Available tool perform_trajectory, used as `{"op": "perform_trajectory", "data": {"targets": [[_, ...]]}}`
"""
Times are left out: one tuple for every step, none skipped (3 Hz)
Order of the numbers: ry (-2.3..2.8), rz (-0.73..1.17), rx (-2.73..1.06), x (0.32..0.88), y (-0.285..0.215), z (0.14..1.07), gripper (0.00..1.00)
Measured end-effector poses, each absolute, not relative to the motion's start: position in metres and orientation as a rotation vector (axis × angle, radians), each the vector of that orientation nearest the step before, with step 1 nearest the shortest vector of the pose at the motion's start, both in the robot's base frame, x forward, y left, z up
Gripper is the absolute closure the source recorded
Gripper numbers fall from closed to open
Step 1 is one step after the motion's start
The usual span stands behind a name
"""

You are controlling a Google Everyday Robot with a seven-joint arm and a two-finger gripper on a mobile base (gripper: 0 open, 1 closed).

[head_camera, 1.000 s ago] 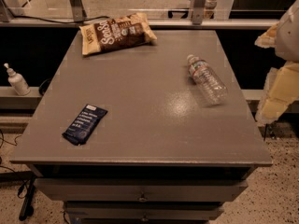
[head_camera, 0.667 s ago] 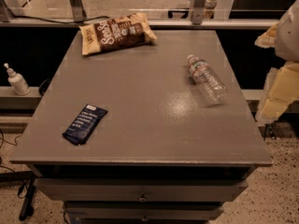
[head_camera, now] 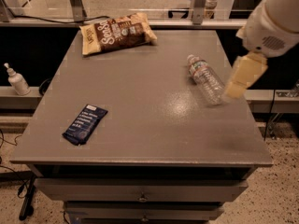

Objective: Move water bottle near brown chip bag

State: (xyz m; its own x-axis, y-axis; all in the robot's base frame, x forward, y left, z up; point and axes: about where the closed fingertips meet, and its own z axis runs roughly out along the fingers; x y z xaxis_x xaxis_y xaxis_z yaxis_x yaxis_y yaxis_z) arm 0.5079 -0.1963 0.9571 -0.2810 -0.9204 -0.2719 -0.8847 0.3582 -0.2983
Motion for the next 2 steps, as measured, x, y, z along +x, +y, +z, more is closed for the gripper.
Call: {"op": "perform_trajectory", "data": {"targets": [[2.313,-0.103,-1.401,0.563,-0.19,0.936,0.0],[2.41,-0.038,-1.245,0.6,-0.179,0.91,0.0]]}}
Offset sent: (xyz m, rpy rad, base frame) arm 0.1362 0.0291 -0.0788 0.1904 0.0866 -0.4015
